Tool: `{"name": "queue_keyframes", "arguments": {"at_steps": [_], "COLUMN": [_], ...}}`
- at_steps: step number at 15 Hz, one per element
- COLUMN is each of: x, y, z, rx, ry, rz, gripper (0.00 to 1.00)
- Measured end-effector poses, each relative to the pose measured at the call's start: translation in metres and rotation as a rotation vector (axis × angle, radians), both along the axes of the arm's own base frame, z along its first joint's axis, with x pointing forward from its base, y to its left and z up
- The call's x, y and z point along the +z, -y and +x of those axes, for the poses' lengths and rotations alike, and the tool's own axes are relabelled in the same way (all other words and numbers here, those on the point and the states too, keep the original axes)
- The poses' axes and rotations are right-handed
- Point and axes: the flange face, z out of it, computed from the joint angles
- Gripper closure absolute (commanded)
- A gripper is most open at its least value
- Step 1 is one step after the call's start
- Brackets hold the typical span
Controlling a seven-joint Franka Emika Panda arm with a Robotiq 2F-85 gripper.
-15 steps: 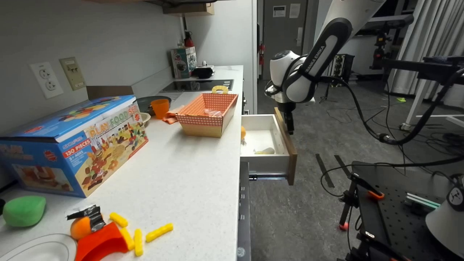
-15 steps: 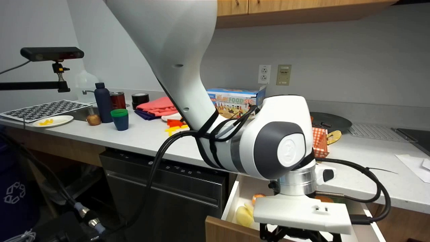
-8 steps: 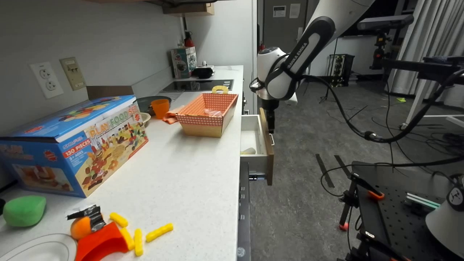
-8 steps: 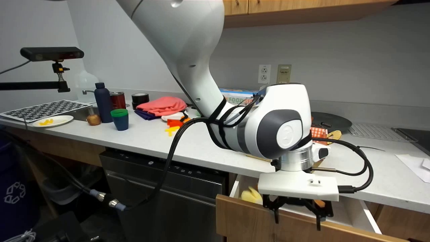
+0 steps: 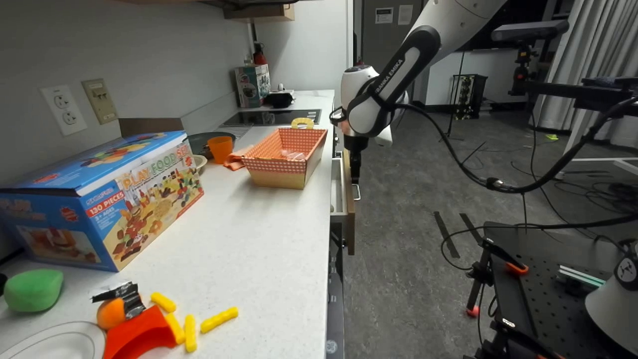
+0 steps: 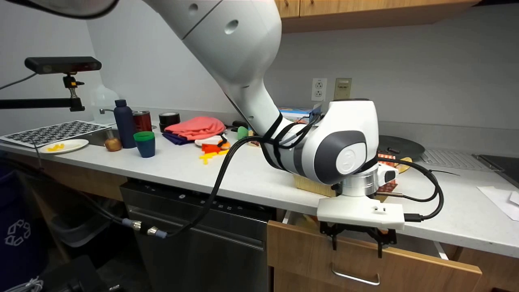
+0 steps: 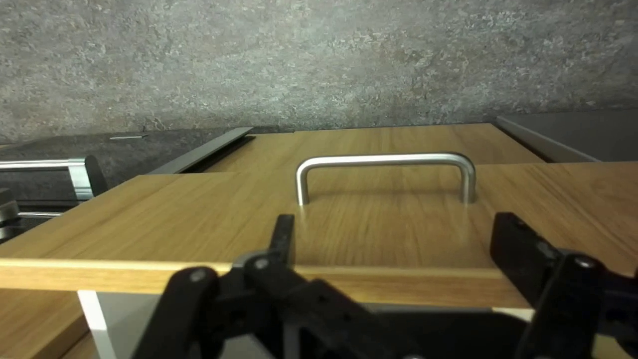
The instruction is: Open the top drawer and put all the plush toys in it
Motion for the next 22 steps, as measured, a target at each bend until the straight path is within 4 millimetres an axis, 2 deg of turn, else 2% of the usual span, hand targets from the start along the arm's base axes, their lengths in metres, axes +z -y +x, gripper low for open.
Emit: {"name": "queue_keyframes", "arguments": {"at_steps": [6, 11, 14, 16, 22], "x": [-0.002, 0.007, 0.027, 0.046, 0.101], "y": [0.000, 0.005, 0.009, 0.004, -0.038], "z": [0.017, 0.018, 0.003, -0.013, -0.065], "rx": [-0.033, -0.041, -0.052, -0.055, -0.036], "ry": [0.043, 0.066, 0.063, 0.070, 0.182], "rz": [0.059, 0.035, -0.021, -0.058, -0.121], "gripper": [0.00, 0.00, 0.00, 0.00, 0.00]}}
